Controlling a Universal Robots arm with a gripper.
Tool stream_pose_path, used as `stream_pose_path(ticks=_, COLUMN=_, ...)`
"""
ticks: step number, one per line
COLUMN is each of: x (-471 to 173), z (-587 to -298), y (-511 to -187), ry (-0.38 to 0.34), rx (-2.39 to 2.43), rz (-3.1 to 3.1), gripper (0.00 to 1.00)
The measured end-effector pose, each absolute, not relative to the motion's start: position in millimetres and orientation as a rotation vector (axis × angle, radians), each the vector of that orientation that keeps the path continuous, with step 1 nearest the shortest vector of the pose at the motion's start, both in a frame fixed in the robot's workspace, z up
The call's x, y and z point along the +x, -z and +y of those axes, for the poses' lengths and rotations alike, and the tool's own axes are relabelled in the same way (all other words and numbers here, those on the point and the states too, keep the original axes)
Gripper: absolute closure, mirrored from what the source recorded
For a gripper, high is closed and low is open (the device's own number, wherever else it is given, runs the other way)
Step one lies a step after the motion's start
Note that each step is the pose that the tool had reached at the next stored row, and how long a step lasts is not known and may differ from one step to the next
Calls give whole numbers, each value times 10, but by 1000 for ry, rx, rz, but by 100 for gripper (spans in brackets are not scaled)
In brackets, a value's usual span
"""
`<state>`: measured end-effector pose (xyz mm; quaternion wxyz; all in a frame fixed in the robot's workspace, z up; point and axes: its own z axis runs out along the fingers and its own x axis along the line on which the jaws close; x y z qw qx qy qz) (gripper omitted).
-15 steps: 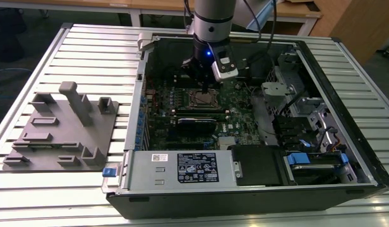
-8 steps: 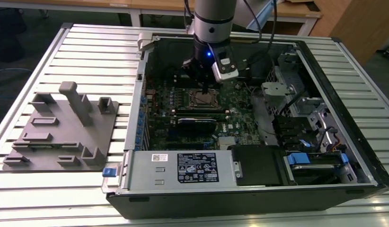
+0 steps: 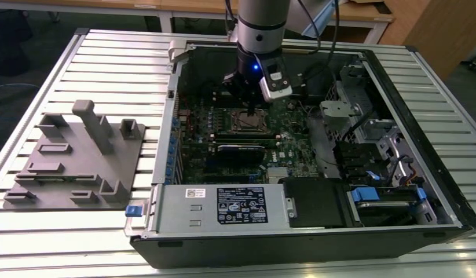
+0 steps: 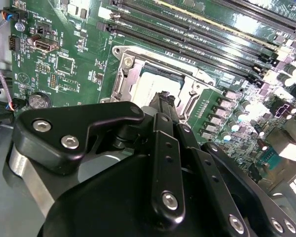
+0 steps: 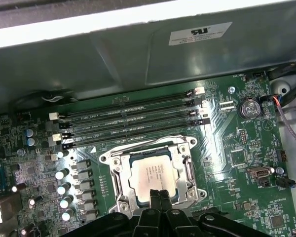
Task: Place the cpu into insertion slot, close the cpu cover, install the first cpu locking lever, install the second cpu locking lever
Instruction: 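Install the second cpu locking lever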
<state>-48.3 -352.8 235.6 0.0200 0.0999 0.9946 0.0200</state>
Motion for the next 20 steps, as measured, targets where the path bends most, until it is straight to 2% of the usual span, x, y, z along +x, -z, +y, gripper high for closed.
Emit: stream_pose_path(ticks=20, x=-483, z=-3606, y=-2375, ry=-62, rx=310, rz=3085, gripper=89)
